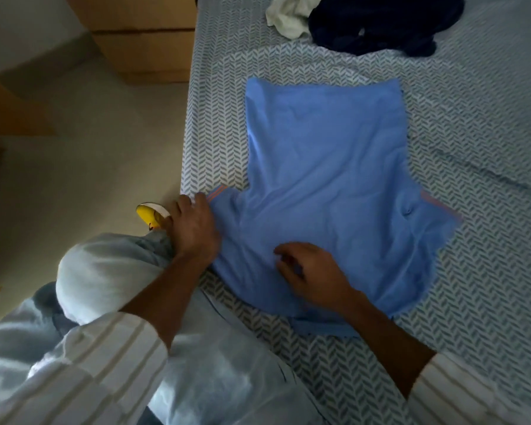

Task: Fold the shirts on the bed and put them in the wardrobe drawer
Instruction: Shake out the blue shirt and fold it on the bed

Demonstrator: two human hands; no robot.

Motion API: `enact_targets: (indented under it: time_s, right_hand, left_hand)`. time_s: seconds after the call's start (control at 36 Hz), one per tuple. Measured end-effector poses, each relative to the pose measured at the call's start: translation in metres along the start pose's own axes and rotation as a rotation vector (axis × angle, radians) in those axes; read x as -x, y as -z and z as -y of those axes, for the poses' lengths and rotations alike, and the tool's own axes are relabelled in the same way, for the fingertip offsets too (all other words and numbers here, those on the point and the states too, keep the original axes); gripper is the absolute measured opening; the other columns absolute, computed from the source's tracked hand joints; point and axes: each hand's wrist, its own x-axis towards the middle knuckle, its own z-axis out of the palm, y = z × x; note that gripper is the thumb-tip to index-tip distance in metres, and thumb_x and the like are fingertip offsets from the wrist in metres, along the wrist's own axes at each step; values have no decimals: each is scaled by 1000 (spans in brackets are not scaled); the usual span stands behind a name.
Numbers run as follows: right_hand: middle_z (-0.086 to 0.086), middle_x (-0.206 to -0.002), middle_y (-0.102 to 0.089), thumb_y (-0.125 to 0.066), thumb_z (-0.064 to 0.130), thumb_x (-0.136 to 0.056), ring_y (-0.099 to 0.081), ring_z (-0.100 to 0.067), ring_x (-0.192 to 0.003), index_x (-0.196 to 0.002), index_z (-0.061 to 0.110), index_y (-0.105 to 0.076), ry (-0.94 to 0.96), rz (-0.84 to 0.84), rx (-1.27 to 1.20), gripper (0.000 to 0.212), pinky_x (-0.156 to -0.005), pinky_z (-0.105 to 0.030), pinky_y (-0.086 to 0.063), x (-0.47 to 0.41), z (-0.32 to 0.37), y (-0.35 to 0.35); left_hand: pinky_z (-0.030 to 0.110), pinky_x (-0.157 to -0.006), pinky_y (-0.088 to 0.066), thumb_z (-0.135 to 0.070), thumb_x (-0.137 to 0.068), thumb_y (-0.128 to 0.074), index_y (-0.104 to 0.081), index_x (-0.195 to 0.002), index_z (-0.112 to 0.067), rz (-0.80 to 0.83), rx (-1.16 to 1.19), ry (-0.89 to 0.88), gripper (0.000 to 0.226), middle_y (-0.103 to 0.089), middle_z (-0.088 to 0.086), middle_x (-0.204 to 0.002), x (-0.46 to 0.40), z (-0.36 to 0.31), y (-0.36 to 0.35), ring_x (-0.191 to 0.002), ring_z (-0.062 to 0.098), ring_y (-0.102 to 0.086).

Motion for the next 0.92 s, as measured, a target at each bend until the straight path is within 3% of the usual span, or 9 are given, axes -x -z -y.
enact_targets:
  time_s: [0.08,0.19,0.33,0.39,0.47,0.61,0.72,0.81,0.92]
  right_hand:
    - [-1,-88,-71,-65,21,-89,-55,-1,-73,-102,13,-72,-212,-305,50,17,-75,-20,-48,5,-35,42]
    - [-5,-88,-70,-62,21,-89,-61,-13,-76,-101,12,-71,-558,-576,139,17,-79,-27,-47,27,-95,108]
    - [-11,-95,-68,-69,31,-78,-62,-25,-82,-103,12,-65,-1009,-669,25,31,-78,-34,-46,50,-156,167]
    - [-14,-80,-66,-74,42,-64,-59,-24,-70,-82,17,-63,-1134,-654,-241,33,-64,-34,-46,54,-169,175]
    - [-12,-65,-49,-77,35,-77,-43,-16,-49,-65,17,-53,-1181,-625,-507,32,-47,-21,-32,54,-177,182]
    - [1,-42,-52,-76,25,-87,-40,-4,-30,-65,15,-51,-1207,-605,-618,35,-32,-12,-25,44,-175,199]
    - [-17,-89,-73,-72,9,-87,-58,-8,-38,-77,10,-61,-1230,-620,-701,15,-36,-17,-45,37,-171,204]
    - [-9,-69,-60,-66,12,-92,-52,-8,-31,-77,11,-56,-1233,-673,-740,18,-32,-13,-37,45,-164,214]
    - [-10,-77,-58,-66,20,-91,-56,-18,-56,-80,17,-58,-1173,-780,-711,14,-44,-20,-46,69,-169,220]
  left_hand:
    - [51,-76,-50,-7,-67,-55,-64,-101,-5,-81,137,-345,35,-59,24,-96,10,-35,-8,-92,46,-57]
    - [44,-70,-56,5,-62,-68,-70,-90,-9,98,429,-647,31,-65,15,-85,45,-106,-18,-82,39,-64]
    - [40,-76,-54,-16,-81,-53,-70,-94,-12,443,542,-883,22,-69,11,-91,84,-174,-25,-86,30,-63]
    - [42,-71,-54,-18,-83,-59,-68,-85,-14,544,535,-953,10,-67,8,-81,99,-196,-29,-75,22,-59]
    - [43,-68,-52,-39,-77,-69,-60,-73,-15,658,491,-999,26,-61,4,-73,122,-220,-37,-70,19,-55]
    - [41,-89,-42,-61,-64,-79,-64,-99,-18,539,248,-1030,57,-61,7,-106,150,-234,-44,-106,29,-52]
    - [43,-89,-38,-45,-79,-67,-57,-113,-18,469,80,-1095,44,-53,8,-120,158,-234,-42,-115,32,-46]
    - [44,-84,-39,-28,-81,-64,-62,-101,-14,437,169,-1096,24,-58,11,-111,163,-229,-40,-107,34,-52]
    - [43,-74,-48,-14,-69,-74,-61,-82,-11,492,348,-1119,19,-62,11,-89,167,-227,-43,-87,34,-59]
